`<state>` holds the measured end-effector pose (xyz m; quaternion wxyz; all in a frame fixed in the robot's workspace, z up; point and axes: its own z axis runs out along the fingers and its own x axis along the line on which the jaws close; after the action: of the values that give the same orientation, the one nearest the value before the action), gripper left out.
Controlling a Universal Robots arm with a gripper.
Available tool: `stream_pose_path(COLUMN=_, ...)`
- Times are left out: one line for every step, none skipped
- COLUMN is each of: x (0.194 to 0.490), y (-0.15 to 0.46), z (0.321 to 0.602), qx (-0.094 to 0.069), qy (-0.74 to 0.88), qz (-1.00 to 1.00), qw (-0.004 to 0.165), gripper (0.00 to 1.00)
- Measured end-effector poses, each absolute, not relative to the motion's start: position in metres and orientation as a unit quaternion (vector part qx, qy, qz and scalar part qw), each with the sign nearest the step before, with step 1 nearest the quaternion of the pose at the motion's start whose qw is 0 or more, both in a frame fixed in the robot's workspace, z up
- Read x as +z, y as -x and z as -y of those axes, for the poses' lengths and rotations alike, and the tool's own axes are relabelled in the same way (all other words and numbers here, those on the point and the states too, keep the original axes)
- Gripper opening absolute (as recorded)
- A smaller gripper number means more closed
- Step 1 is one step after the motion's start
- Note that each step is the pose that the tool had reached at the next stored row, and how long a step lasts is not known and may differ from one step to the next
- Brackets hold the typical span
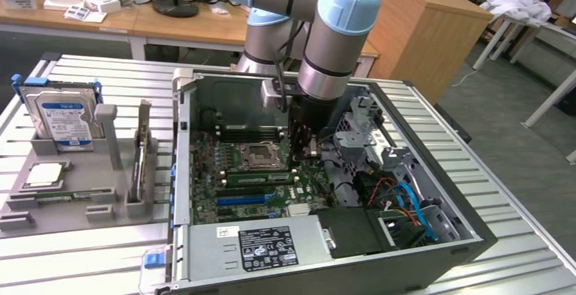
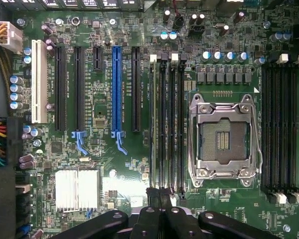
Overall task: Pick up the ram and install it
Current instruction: 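Press down the ram until it locks into place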
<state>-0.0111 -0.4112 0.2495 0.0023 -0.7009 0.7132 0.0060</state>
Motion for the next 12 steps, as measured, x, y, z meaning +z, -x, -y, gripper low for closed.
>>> stream_pose_path(x=0.2495, y=0.0111, z=0.4112, qx=0.006, qy=0.701, qz=-0.713, qw=0.002, gripper=0.11)
stream_pose_path(x=0.2495, y=0.0111, z=0.4112, qx=0.006, qy=0.701, qz=-0.713, qw=0.002, gripper=0.11)
stream_pose_path(x=0.2494, y=0.011, z=0.4111, qx=0.006, qy=0.701, qz=-0.713, qw=0.002, gripper=0.11)
stream_pose_path(x=0.2494, y=0.0107, z=0.4111, qx=0.006, qy=0.701, qz=-0.713, qw=0.002, gripper=0.11)
stream_pose_path(x=0.2494, y=0.0101, z=0.4112, qx=0.006, qy=0.701, qz=-0.713, qw=0.002, gripper=0.11)
stream_pose_path(x=0.2494, y=0.0095, z=0.4111, qx=0.006, qy=0.701, qz=-0.713, qw=0.002, gripper=0.11)
stream_pose_path(x=0.2493, y=0.0087, z=0.4111, qx=0.006, qy=0.701, qz=-0.713, qw=0.002, gripper=0.11)
stream_pose_path(x=0.2493, y=0.0084, z=0.4112, qx=0.006, qy=0.701, qz=-0.713, qw=0.002, gripper=0.11)
stream_pose_path(x=0.2493, y=0.0083, z=0.4112, qx=0.006, qy=0.701, qz=-0.713, qw=0.002, gripper=0.11)
stream_pose_path(x=0.2493, y=0.0083, z=0.4111, qx=0.006, qy=0.701, qz=-0.713, qw=0.002, gripper=0.11)
stream_pose_path(x=0.2493, y=0.0083, z=0.4111, qx=0.006, qy=0.701, qz=-0.713, qw=0.002, gripper=0.11)
stream_pose_path(x=0.2492, y=0.0083, z=0.4111, qx=0.006, qy=0.701, qz=-0.713, qw=0.002, gripper=0.11)
